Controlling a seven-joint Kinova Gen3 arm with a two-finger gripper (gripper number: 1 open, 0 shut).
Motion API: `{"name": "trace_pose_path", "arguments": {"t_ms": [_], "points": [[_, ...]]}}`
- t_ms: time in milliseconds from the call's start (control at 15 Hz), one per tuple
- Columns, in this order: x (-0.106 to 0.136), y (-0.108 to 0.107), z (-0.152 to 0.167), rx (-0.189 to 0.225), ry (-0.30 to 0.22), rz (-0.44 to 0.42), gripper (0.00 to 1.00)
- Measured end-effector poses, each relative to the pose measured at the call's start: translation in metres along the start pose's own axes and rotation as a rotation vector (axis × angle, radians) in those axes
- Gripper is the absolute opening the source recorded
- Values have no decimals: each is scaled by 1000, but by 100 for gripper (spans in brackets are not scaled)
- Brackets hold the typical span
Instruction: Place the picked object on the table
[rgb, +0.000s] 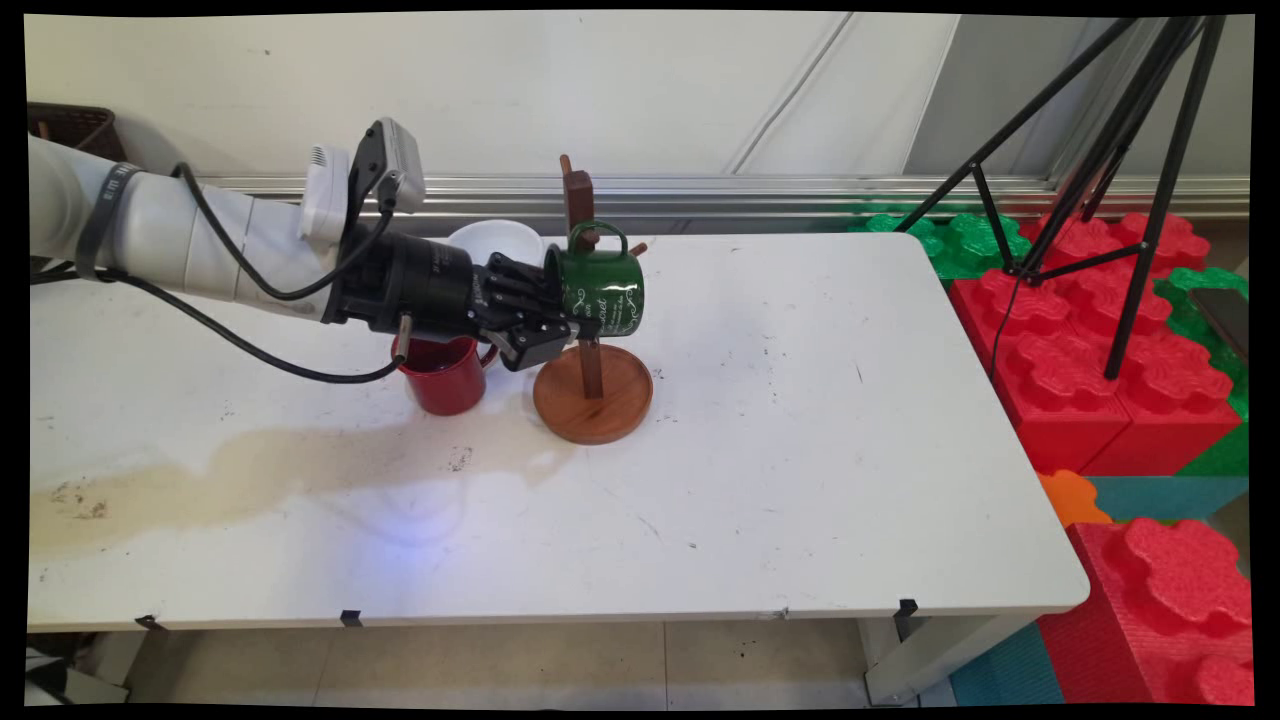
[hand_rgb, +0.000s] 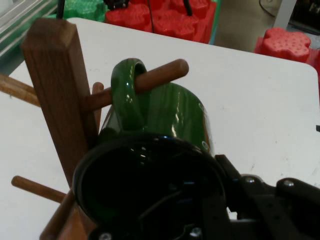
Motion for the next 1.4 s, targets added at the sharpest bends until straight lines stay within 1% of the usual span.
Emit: {"name": "trace_pose_path", "arguments": {"t_ms": [333, 600, 1133, 1400], "points": [[0, 1, -1, -4, 3, -2, 0], [2, 5, -2, -18, 8, -3, 0], [10, 14, -7, -54, 21, 2, 0], [15, 21, -11, -80, 27, 6, 0]]}}
